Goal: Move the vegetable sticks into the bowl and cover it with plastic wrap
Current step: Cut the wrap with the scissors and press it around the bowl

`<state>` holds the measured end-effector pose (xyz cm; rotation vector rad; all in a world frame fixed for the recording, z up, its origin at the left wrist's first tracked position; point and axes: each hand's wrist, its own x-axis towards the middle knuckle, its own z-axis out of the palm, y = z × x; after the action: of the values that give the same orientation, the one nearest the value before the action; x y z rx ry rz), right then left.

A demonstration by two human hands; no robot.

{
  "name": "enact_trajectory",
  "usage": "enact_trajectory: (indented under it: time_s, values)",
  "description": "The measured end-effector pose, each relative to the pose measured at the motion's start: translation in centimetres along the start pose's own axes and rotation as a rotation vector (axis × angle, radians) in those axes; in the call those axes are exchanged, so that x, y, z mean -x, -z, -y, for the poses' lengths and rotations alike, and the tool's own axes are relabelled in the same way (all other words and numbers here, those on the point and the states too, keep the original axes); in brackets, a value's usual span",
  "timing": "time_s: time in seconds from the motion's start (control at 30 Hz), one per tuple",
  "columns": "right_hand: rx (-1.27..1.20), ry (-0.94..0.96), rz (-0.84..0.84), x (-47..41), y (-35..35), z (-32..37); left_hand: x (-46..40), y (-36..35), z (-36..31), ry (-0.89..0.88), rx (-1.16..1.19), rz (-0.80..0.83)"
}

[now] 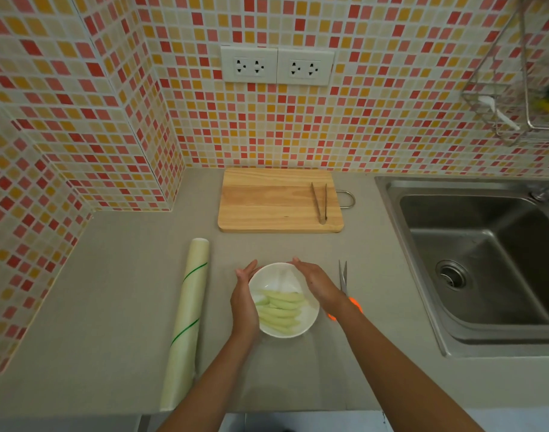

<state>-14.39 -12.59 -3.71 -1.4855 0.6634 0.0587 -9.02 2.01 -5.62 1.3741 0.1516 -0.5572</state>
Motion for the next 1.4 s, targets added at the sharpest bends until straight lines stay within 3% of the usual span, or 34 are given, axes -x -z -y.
enact_trajectory:
  time_s: [0.17, 0.3, 0.4, 0.5, 0.63, 0.73, 0.97, 1.13, 1.2, 1.27, 1.33, 1.4]
  values:
    - [0.111, -0.084, -0.031, 0.7, -0.2, 0.0, -1.1, 0.6, -0.9, 0.013, -0.078, 0.131]
    - [0.223, -0.003, -0.194, 1.0, -0.5, -0.3, -1.8, 0.6, -2.3, -0.024, -0.286, 0.227]
    - [0.119, 0.056, -0.285, 0.8, -0.2, -0.2, -1.5, 0.6, -2.1, -0.186, -0.295, 0.046]
    - [0.030, 0.136, -0.206, 0.3, 0.4, 0.5, 0.6, 0.5, -0.9, -0.239, -0.190, -0.184]
    - [0.044, 0.065, 0.024, -0.2, 0.0, 1.5, 2.6, -0.4, 0.8, -0.192, -0.224, -0.202]
    - [0.071, 0.025, 0.066, -0.4, -0.2, 1.4, 2.0, -0.6, 1.0, -0.254, -0.292, -0.207]
    - [0.197, -0.075, 0.030, -0.5, 0.1, 0.8, -0.2, 0.7, 0.4, -0.211, -0.320, 0.007]
    - [0.235, -0.113, -0.025, -0.3, 0.9, 0.1, -2.2, 0.8, -1.6, -0.221, -0.493, 0.329]
    - [0.171, -0.036, -0.146, -0.5, 1.0, -0.1, -2.5, 0.5, -2.5, -0.341, -0.544, 0.257]
    - [0.067, 0.047, -0.241, -0.6, 1.2, 0.1, -2.1, 0.5, -2.6, -0.425, -0.492, 0.008]
    - [-0.030, 0.081, -0.225, -0.5, 1.4, 0.5, -0.5, 0.4, -1.7, -0.403, -0.350, -0.217]
    - [-0.057, 0.072, -0.138, -0.5, 1.4, 0.9, 1.5, -0.2, 0.1, -0.314, -0.261, -0.265]
